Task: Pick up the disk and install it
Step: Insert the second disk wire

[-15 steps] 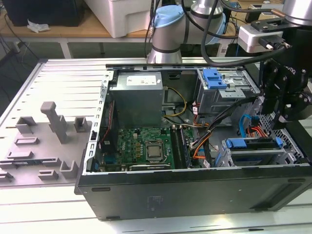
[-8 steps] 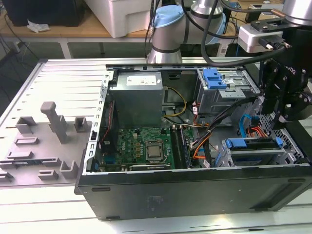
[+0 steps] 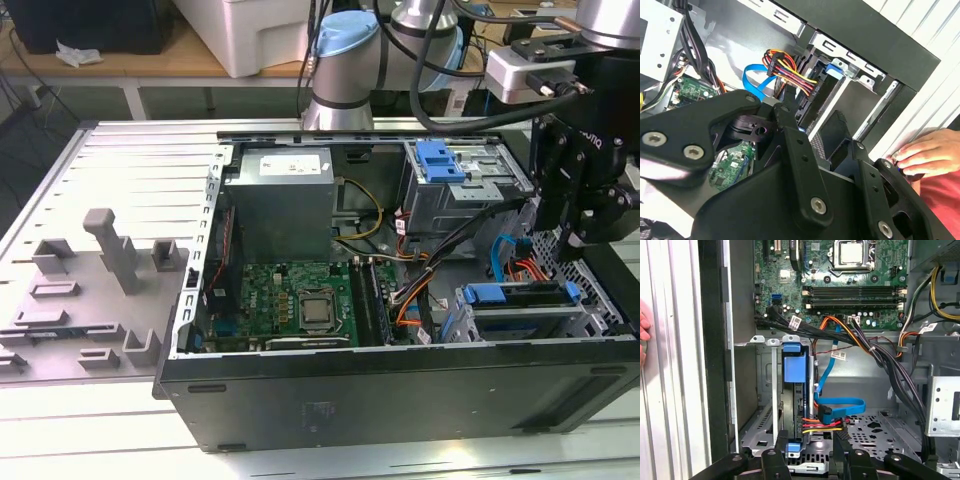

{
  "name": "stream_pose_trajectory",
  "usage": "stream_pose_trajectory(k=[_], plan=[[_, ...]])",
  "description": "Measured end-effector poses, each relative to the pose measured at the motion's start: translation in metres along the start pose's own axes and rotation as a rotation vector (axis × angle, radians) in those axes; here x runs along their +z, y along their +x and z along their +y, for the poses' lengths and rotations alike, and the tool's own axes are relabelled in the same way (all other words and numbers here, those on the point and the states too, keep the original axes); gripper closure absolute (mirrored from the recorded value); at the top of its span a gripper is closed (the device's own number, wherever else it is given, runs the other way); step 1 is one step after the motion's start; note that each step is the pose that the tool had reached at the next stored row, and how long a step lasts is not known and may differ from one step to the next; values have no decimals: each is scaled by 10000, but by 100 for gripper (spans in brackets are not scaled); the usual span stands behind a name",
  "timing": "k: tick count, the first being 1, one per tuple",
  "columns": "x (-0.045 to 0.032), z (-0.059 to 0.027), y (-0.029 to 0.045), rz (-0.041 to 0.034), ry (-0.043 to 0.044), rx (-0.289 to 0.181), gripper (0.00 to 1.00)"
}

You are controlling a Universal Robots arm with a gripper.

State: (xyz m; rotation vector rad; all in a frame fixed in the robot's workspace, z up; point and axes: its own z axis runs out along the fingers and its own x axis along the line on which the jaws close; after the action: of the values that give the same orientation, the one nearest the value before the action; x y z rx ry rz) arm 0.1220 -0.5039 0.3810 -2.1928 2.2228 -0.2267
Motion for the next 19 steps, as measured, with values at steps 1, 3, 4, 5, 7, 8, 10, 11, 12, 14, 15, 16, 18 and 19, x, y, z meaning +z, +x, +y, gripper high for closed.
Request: stream_pose_trajectory(k=[1, 3, 4, 5, 7, 8, 10, 11, 12, 14, 15, 16, 18, 19], plan=[[1, 1, -29, 16, -15, 152, 52], [-3, 7, -56, 23, -20, 201, 52], [-4, 14, -62, 24, -20, 208, 52], [-5, 22, -66, 24, -21, 209, 52], [-5, 35, -67, 24, -25, 208, 52], [-2, 36, -68, 25, -77, 203, 52], [3, 37, -72, 27, -167, 199, 52], [7, 38, -76, 27, -221, 201, 52], [10, 38, -81, 30, -260, 201, 52], [14, 41, -108, 31, -306, 205, 52], [15, 41, -117, 32, -311, 205, 52], [17, 41, -124, 31, -315, 203, 52], [23, 43, -126, 32, -319, 201, 52], [30, 58, -127, 30, -319, 202, 52]])
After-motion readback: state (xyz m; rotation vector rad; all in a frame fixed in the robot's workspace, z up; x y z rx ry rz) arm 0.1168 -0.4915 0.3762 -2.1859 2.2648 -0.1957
